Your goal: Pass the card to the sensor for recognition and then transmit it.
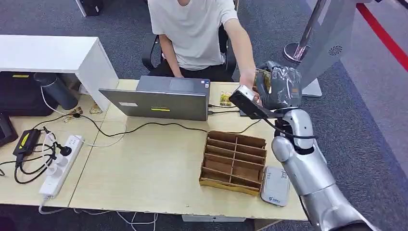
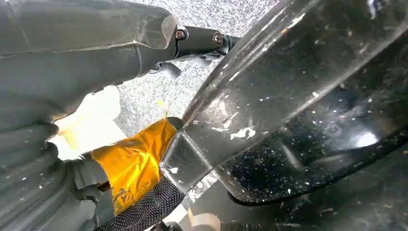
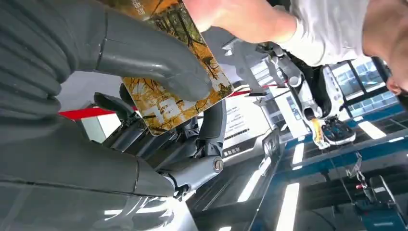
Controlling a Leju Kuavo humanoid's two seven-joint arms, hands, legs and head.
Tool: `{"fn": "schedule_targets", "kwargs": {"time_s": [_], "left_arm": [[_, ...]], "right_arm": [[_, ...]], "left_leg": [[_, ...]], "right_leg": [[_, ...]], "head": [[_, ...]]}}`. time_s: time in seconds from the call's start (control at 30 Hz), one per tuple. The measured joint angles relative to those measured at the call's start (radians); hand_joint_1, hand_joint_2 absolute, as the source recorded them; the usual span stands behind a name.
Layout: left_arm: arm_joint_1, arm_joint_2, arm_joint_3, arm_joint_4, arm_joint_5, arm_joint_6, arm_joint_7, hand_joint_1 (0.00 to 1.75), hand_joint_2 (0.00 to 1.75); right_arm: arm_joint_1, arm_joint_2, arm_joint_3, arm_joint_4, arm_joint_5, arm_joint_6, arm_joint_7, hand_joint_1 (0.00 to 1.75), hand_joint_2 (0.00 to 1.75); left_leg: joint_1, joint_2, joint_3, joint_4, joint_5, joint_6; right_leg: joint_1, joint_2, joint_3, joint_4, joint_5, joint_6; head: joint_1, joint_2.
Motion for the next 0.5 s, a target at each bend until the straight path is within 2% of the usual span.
{"fn": "schedule_targets", "kwargs": {"time_s": [0.1, 0.13, 0.5], "left_arm": [[0.000, 0.000, 0.000, 0.000, 0.001, 0.000, -0.001, 0.00, 1.75], [0.000, -0.001, 0.000, 0.000, 0.001, 0.000, -0.001, 0.00, 1.75], [-0.002, -0.001, 0.000, 0.000, -0.008, -0.016, -0.005, 0.00, 1.75]], "right_arm": [[-0.015, 0.008, 0.000, 0.037, 0.010, -0.015, -0.003, 1.75, 1.75], [-0.017, 0.011, 0.000, 0.045, 0.016, -0.016, -0.003, 0.00, 1.75], [-0.003, 0.011, -0.001, 0.101, 0.071, -0.026, 0.000, 0.00, 1.75]], "left_leg": [[0.000, 0.000, 0.000, 0.000, 0.000, 0.000], [0.000, 0.000, 0.000, 0.000, 0.000, 0.000], [0.000, 0.000, 0.000, 0.000, 0.000, 0.000]], "right_leg": [[0.000, 0.000, 0.000, 0.000, 0.000, 0.000], [0.000, 0.000, 0.000, 0.000, 0.000, 0.000], [0.000, 0.000, 0.000, 0.000, 0.000, 0.000]], "head": [[0.000, 0.000], [0.000, 0.000], [0.000, 0.000]]}}
